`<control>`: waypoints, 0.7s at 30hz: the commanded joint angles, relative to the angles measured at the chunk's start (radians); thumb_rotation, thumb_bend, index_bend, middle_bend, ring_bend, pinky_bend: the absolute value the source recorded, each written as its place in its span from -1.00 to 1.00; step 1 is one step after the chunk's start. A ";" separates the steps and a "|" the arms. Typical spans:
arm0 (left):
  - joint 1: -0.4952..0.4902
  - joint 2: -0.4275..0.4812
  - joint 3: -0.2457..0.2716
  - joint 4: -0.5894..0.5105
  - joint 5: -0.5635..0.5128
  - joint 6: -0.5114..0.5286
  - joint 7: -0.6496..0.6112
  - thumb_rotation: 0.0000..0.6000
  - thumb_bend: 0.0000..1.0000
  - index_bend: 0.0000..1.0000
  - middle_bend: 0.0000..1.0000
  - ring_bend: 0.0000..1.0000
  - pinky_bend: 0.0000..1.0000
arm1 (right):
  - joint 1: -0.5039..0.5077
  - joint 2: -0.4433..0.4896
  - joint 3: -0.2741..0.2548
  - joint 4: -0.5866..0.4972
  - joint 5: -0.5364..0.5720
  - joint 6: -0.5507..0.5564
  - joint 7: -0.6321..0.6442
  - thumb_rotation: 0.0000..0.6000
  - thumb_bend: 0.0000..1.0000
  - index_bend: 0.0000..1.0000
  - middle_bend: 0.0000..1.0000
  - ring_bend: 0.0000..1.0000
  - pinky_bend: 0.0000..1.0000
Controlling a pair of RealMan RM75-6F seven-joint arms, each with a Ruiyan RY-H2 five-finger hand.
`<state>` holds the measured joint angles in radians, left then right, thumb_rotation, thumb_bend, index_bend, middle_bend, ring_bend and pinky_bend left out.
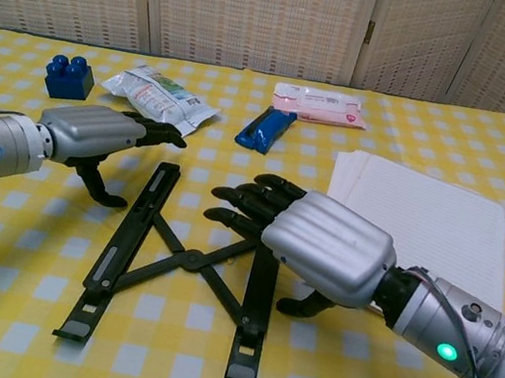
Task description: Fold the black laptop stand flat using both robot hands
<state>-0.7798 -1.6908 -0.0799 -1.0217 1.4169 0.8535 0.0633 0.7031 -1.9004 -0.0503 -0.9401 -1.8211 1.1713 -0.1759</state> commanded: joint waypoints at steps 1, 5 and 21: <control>0.001 -0.001 0.000 0.000 -0.001 0.001 -0.007 1.00 -0.40 -0.91 -1.00 -1.00 -1.00 | 0.005 -0.025 0.002 0.030 0.002 0.010 0.024 1.00 -0.56 -1.00 -1.00 -1.00 -1.00; 0.002 -0.001 0.003 0.001 -0.001 0.004 -0.018 1.00 -0.40 -0.91 -1.00 -1.00 -1.00 | 0.011 -0.049 0.002 0.065 0.002 0.021 0.040 1.00 -0.56 -1.00 -1.00 -1.00 -1.00; 0.003 0.000 0.005 -0.006 -0.005 -0.002 -0.077 1.00 -0.40 -0.90 -1.00 -1.00 -1.00 | 0.026 -0.101 -0.007 0.125 -0.001 0.048 0.061 1.00 -0.56 -1.00 -1.00 -1.00 -1.00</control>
<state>-0.7764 -1.6909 -0.0751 -1.0272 1.4121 0.8513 -0.0135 0.7286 -2.0001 -0.0567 -0.8158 -1.8223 1.2189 -0.1158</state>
